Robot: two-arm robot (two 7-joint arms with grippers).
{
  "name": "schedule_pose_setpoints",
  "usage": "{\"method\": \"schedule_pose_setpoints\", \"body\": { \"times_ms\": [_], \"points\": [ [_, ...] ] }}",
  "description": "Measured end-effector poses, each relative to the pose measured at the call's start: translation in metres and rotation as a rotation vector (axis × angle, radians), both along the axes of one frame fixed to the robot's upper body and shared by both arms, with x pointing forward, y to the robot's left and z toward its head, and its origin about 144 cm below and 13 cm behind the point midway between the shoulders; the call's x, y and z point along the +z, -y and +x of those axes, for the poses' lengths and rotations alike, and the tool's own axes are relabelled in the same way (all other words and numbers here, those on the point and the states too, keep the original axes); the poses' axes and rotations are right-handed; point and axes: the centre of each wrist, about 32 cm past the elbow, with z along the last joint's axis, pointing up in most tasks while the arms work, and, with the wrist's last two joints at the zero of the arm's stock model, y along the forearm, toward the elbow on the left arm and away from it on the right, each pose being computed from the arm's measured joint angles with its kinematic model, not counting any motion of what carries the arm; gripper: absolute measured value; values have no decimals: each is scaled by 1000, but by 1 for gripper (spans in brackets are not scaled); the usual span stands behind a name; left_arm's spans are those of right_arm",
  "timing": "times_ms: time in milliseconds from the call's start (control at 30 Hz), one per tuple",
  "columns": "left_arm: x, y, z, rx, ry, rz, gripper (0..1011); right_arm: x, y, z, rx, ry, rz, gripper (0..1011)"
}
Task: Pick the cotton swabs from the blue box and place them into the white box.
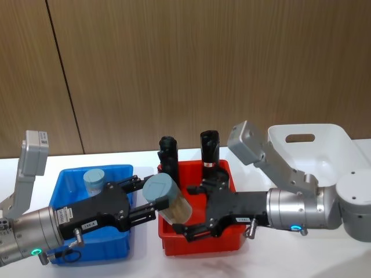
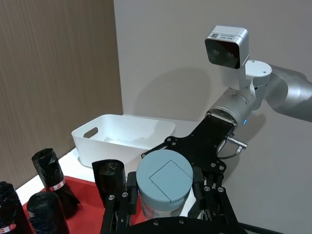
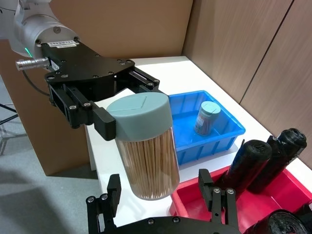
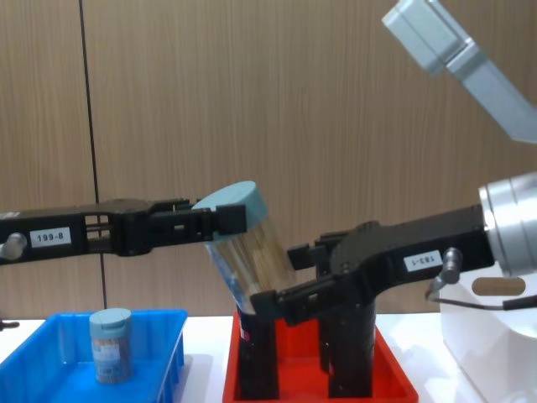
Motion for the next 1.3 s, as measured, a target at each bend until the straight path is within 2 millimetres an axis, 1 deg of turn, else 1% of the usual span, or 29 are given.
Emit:
{"method": "schedule_pose_setpoints", "body": {
  "times_ms": [367,833,1000,1200,1233,1300],
  "points": [
    [0,0,0,0,0,0,668,0,-8,5,-9,-7,4,1002],
    [0,0,0,0,0,0,668,1,-12,7,-10,-12,32,1001],
    [0,0,0,1,0,0,668,1,-12,7,-7,-12,36,907],
    [0,0,0,1,0,0,668,2,-12,6,1,-11,41,861],
    [0,0,0,1,0,0,668,2,-12,6,4,-11,41,815],
    [0,0,0,1,0,0,668,2,-12,6,7,-11,41,781]
  ]
}}
